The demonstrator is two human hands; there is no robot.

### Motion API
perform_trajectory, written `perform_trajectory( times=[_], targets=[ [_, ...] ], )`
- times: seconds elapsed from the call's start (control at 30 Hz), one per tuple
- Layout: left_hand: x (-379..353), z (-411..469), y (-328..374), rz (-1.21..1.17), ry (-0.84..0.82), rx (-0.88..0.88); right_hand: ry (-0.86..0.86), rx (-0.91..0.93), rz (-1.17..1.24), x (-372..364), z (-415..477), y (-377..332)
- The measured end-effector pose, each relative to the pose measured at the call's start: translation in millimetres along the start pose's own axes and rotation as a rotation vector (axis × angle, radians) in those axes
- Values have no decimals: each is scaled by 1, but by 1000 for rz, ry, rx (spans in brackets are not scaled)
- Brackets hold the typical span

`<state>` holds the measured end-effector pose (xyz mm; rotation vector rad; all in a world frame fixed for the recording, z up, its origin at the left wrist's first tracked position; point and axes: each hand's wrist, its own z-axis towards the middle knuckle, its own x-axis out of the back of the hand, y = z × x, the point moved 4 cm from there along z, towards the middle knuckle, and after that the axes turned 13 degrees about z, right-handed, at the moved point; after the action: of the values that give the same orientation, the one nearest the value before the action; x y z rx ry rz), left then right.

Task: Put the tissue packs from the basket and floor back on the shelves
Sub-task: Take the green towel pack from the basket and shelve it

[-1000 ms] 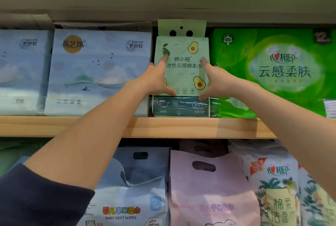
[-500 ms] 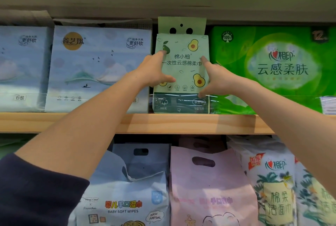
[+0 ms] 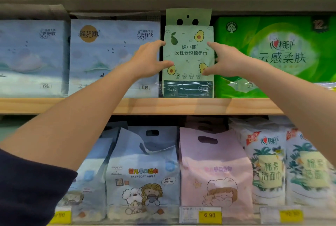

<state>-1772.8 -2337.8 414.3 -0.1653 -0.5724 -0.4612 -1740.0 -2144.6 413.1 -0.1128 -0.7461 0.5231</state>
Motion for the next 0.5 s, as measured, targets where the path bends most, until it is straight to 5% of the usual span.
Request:
perform_trajectory(
  times=[0.5],
  targets=[
    [45,-132,-50,67,-127,19,-44,59,63,-31,-109,-47]
  ],
)
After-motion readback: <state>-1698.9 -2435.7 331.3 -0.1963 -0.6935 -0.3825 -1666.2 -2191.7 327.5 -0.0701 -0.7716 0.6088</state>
